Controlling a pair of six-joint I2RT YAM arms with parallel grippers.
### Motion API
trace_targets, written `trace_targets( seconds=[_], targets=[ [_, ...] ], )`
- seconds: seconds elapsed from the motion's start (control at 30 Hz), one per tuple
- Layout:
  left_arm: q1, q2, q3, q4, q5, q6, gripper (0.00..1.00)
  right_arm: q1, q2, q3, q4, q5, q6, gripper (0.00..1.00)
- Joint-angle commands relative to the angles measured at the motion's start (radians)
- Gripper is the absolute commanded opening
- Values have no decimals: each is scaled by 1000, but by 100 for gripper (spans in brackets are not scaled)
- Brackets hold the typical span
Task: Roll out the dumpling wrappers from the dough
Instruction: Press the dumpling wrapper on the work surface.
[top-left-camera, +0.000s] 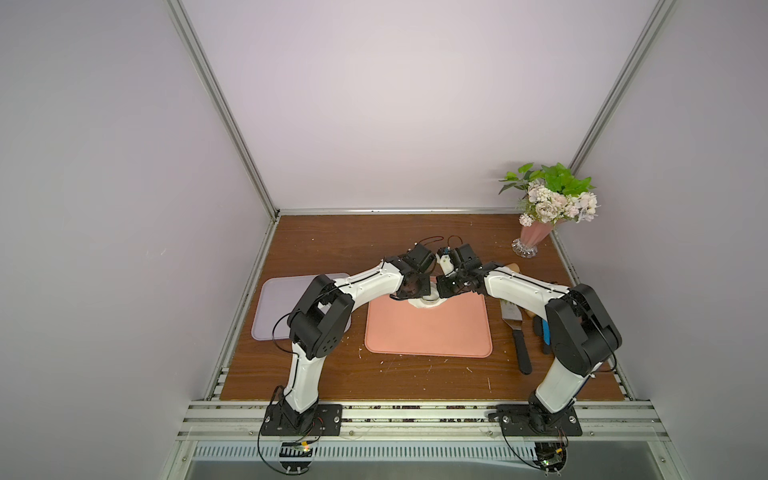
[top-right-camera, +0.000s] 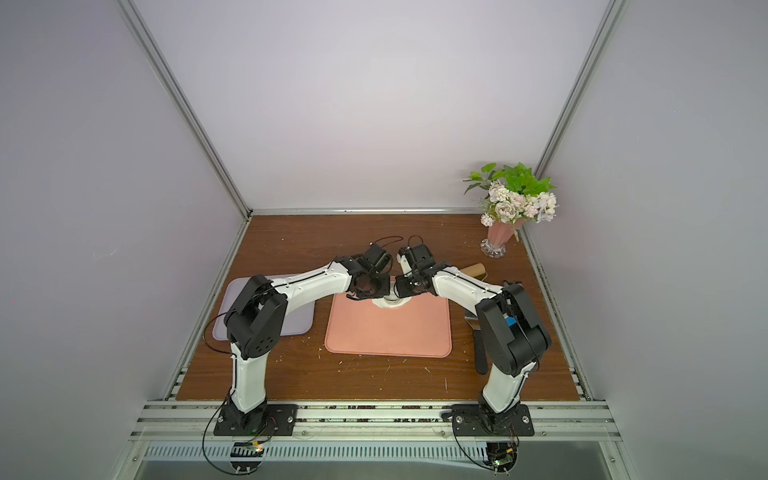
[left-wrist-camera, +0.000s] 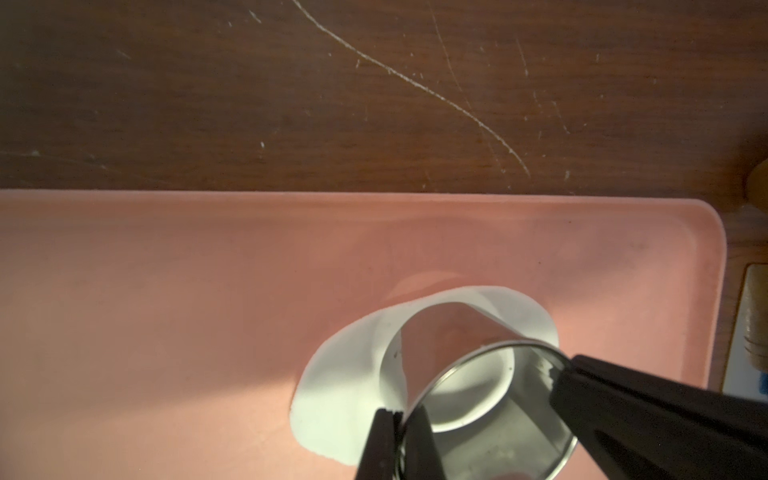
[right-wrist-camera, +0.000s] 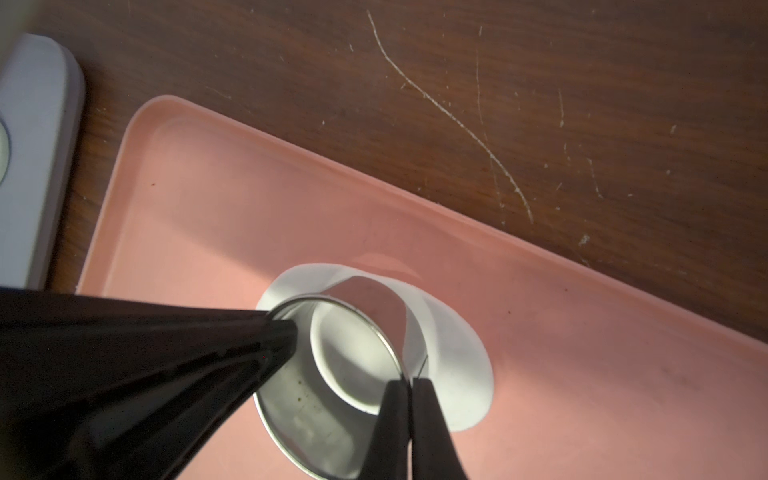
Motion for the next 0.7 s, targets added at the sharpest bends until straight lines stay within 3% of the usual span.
trace_targets(
  seconds=[0.0,0.67],
  targets=[
    [12,12,22,-17,-18,8,0,-4,14,35,0,9,-8,0],
    [14,46,-30,-37,7,3,0,-13,42,-47,42,17,5,0]
  ],
)
